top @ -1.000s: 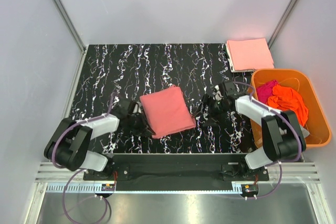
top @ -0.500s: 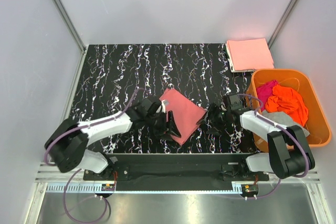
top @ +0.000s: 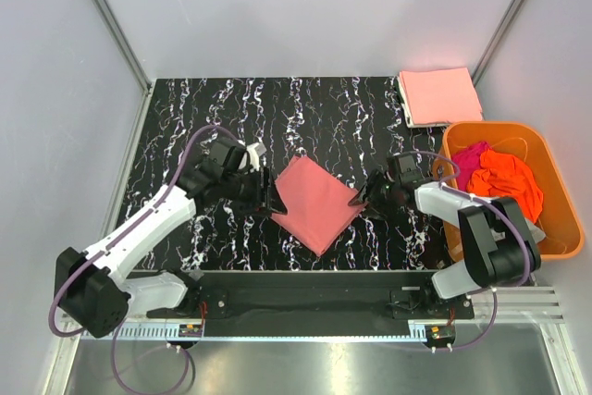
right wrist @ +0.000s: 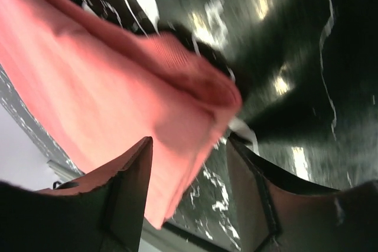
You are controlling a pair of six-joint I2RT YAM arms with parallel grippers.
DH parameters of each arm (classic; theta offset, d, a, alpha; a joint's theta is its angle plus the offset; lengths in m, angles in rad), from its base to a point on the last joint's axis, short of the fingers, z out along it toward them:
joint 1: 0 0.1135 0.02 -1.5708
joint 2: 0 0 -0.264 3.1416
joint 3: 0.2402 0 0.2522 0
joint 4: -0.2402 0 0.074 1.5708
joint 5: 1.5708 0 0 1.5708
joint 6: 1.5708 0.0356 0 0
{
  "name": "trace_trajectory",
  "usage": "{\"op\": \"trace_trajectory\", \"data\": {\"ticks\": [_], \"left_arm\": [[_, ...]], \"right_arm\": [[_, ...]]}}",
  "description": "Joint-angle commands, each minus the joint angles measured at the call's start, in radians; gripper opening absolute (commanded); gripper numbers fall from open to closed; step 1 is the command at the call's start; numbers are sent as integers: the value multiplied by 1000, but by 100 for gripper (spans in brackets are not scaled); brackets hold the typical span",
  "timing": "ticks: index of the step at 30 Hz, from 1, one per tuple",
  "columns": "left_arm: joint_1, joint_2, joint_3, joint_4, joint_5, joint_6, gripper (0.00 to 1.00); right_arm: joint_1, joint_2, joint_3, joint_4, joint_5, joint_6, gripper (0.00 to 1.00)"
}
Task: Fold and stack the t-shirts
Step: Fold the tshirt
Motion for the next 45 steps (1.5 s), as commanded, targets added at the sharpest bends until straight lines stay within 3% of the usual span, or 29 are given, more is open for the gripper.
{"op": "trace_trajectory", "data": {"ticks": [1, 4, 8, 11, 14, 17, 20, 21, 22, 23, 24, 25, 26, 28, 36, 45], "left_arm": [[22, 42, 50, -5, -18, 72, 61], [34, 81, 37, 43, -17, 31, 66], [68, 92, -6, 133, 14, -23, 66], [109, 101, -46, 213, 31, -81, 66], [117, 128, -101, 349, 89, -181, 66], [105, 151, -169, 466, 115, -300, 67], [44, 91, -215, 520, 11, -437, 69], [16, 65, -262, 562, -112, -488, 69], [-62, 4, -291, 587, -188, -543, 74], [-109, -33, -358, 603, -272, -695, 78], [-168, -68, -399, 668, -450, -774, 80], [-297, -122, -435, 710, -558, -849, 82], [-365, -135, -487, 739, -763, -981, 84], [-511, -86, -512, 761, -898, -1103, 85], [-693, 270, -393, 848, -1082, -1370, 73], [-754, 423, -333, 870, -1116, -1485, 64]], "right_arm": [[-7, 57, 74, 32, 49, -62, 58], [-7, 147, 129, 28, 45, -76, 56], [-6, 214, 205, 17, 45, -96, 41], [-7, 262, 276, -5, 57, -132, 40], [-13, 297, 366, -57, 65, -175, 48], [-15, 293, 454, -213, 135, -198, 68], [-15, 220, 468, -327, 175, -241, 84], [-18, 197, 466, -363, 199, -272, 87], [-18, 154, 466, -383, 216, -292, 94], [-19, 137, 476, -411, 230, -312, 97], [-22, 123, 483, -476, 232, -326, 98], [-22, 89, 488, -498, 227, -359, 99], [-24, 69, 473, -505, 212, -385, 100], [-32, 22, 444, -506, 201, -399, 100], [-39, -60, 381, -491, 108, -418, 100], [-49, -45, 404, -483, 105, -468, 100]]}}
